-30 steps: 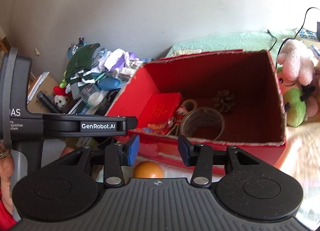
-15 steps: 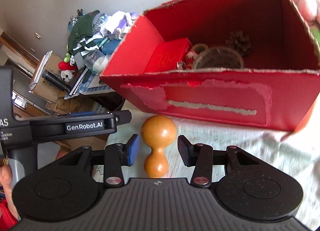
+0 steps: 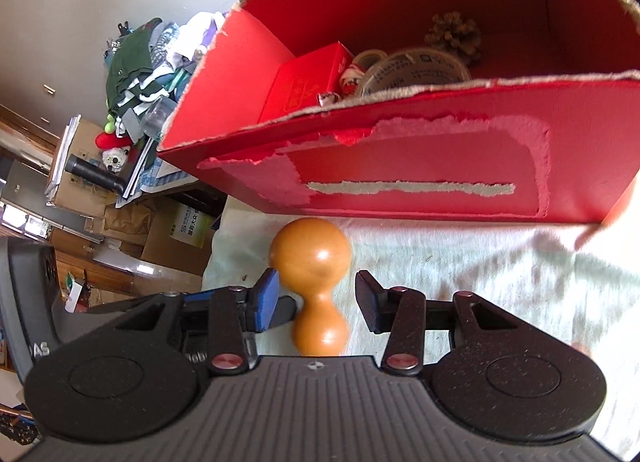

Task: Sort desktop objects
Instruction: 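Lower the right tool to the orange gourd toy and close on its neck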

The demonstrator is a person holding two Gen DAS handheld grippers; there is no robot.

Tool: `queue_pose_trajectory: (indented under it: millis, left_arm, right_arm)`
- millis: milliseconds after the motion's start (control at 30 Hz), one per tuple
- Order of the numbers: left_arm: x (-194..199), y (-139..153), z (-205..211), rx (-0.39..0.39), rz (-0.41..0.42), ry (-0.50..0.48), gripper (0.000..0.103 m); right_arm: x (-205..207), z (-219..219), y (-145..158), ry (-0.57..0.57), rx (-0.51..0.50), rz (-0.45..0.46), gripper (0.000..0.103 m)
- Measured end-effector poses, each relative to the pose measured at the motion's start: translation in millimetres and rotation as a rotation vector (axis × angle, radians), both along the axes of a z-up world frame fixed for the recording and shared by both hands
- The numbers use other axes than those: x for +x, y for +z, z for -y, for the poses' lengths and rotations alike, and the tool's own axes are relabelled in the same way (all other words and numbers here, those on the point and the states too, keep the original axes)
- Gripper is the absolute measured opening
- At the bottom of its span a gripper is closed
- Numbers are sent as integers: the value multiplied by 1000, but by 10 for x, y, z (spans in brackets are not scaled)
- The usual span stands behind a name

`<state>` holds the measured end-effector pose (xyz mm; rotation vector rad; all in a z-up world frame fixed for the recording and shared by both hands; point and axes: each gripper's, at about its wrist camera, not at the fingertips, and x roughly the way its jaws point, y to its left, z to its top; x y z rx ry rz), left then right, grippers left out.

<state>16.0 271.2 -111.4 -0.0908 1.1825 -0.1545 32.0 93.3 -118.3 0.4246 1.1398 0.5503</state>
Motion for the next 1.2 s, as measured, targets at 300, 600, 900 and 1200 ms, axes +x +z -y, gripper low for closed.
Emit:
queue_pose_trajectory:
  millis: [300, 600, 900, 1200]
  left_arm:
    - [58, -72, 140, -10, 1, -91, 74]
    - [25, -8, 15, -64, 13, -175, 83]
    - [21, -90, 209, -98, -15, -253, 70]
    - [-14, -63, 361, -114, -13, -288, 41]
  right_arm:
    - [102, -127, -173, 7, -38, -42, 50]
    - [187, -120, -200, 22, -24, -67, 49]
    - [243, -97, -378, 31, 54, -198, 39]
    - [205, -77, -358, 33, 59, -161, 32]
